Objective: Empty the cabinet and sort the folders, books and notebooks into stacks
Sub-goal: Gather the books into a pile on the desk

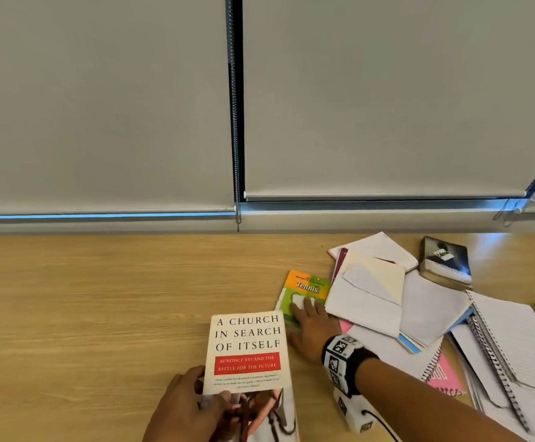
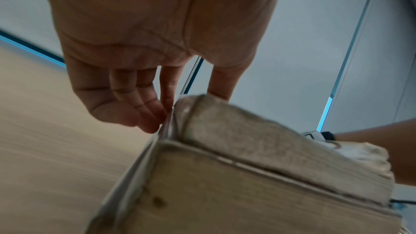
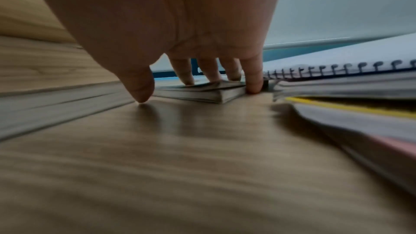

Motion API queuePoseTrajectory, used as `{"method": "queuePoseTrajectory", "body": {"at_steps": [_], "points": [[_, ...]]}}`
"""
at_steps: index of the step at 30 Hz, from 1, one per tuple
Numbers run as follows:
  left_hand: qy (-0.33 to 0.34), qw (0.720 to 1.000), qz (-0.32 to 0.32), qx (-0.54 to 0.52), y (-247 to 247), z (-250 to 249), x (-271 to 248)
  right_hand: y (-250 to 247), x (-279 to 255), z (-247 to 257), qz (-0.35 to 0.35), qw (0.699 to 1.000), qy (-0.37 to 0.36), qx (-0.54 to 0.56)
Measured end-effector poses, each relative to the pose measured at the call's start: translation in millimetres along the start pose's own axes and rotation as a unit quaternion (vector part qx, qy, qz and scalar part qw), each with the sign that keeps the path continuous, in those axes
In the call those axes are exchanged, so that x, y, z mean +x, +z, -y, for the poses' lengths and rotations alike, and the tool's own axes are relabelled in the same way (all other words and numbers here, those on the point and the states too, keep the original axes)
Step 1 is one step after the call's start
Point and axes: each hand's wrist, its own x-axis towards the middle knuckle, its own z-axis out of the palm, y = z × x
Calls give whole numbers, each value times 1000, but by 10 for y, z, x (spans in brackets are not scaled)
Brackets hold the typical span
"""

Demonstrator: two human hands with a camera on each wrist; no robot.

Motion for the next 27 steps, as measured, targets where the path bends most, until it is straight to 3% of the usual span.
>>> {"method": "queuePoseTrajectory", "body": {"at_steps": [4, 7, 10, 13, 18, 23, 27], "points": [[7, 1000, 1, -2, 12, 27, 28, 107, -171, 80, -61, 998, 4, 12], [10, 1000, 7, -7, 5, 48, 47, 0, -165, 89, -103, 991, 67, 51], [11, 1000, 15, -7, -2, 82, 63, -138, 7, 118, -57, 975, 190, 98], [6, 1000, 24, -15, 5, 121, 84, -207, 179, 238, -11, 960, 248, 127], [6, 999, 12, -30, 31, 132, 66, -415, 276, 123, 19, 928, 289, 234], [-1, 999, 22, -23, 28, 158, 101, -519, 234, 27, 34, 904, 332, 266], [-15, 1000, 18, -1, 17, 126, 104, -445, 273, -2, 18, 898, 285, 334]]}}
